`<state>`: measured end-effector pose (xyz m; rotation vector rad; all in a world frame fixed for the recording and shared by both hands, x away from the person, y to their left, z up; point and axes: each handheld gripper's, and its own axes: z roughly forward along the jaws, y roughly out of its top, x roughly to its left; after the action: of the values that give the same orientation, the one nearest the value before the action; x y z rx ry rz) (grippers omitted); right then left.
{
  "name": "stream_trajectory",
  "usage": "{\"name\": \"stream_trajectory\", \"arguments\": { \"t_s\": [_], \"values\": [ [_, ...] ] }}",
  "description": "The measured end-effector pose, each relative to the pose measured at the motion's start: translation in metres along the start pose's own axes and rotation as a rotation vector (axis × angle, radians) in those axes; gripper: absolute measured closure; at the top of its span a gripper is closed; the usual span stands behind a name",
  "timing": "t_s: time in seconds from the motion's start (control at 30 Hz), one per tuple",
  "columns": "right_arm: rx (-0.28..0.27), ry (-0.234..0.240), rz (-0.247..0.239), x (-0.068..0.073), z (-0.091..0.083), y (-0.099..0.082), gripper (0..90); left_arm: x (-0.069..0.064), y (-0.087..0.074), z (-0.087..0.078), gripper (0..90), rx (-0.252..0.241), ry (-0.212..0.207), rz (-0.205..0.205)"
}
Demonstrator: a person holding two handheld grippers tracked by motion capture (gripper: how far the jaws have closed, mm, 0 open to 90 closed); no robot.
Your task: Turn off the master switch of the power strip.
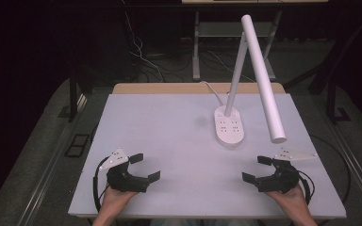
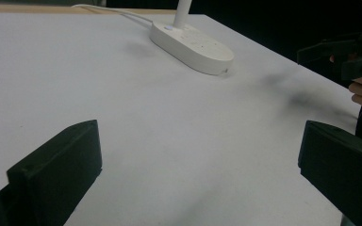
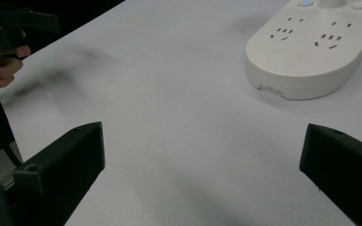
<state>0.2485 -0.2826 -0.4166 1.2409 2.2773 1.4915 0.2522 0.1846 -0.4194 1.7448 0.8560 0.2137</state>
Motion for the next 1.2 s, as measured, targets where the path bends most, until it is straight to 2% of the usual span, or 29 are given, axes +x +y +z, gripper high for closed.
{"name": "stream_trajectory", "arguments": {
  "t_s": [0.5, 0.7, 0.9, 1.0, 1.2],
  "values": [
    [0.030, 0.001, -0.009, 0.003, 0.001, -0.001, 0.0, 0.000, 0.001, 0.000, 0.0, 0.007, -0.004, 0.003],
    [0.036, 0.007, -0.002, 0.004, 0.001, -0.002, 0.0, -0.003, 0.003, 0.001, 0.0, 0.040, -0.006, 0.030],
    [0.046, 0.010, 0.000, 0.005, 0.002, -0.002, 0.0, -0.004, 0.005, 0.005, 0.0, 0.059, -0.010, 0.036],
    [0.051, 0.008, -0.001, 0.005, 0.003, -0.002, 0.0, -0.004, 0.007, 0.008, 0.0, 0.092, -0.017, 0.045],
    [0.059, 0.011, -0.013, 0.005, 0.003, -0.003, 0.0, -0.005, 0.013, 0.013, 0.0, 0.122, -0.019, 0.053]
  ]
}}
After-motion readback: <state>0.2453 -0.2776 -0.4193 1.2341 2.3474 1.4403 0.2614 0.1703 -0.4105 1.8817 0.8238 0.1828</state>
